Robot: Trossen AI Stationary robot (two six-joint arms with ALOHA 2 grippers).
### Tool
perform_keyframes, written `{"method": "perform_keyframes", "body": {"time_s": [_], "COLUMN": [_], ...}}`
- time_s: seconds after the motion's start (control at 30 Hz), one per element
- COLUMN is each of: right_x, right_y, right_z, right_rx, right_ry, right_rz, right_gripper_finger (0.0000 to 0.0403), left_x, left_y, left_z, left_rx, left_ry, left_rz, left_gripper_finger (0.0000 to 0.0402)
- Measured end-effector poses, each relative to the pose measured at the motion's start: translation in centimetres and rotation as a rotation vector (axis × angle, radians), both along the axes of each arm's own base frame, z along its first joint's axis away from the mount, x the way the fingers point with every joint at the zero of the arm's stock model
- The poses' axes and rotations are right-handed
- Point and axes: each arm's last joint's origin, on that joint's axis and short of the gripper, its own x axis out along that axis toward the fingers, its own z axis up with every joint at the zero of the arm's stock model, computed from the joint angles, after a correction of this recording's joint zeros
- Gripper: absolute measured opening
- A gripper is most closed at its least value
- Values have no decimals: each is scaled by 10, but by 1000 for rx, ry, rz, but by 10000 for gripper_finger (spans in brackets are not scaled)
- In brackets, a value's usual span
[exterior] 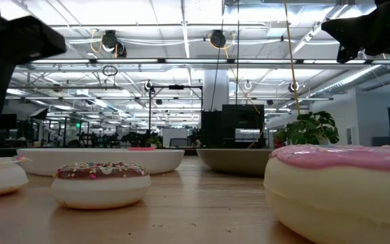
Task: Pick & Place donuts
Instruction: Put the small white donut on the white plate
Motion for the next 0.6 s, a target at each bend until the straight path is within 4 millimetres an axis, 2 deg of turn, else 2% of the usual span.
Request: {"method": "perform_keyframes", "body": {"time_s": [0.2,0.6], "right_x": [0,0], "right_y": [0,0], "right_z": [0,0], "right_rx": [-4,-9], "right_ry": [0,0], "right_rz": [-1,0], "right_gripper_finger": [4,4], "left_x": [-2,3], "left_y": [4,1], "left_z": [-7,-6], "left_rx": [6,-7], "left_ry": [15,-48], "left_rz": [20,-3], "left_gripper_finger": [214,214]}}
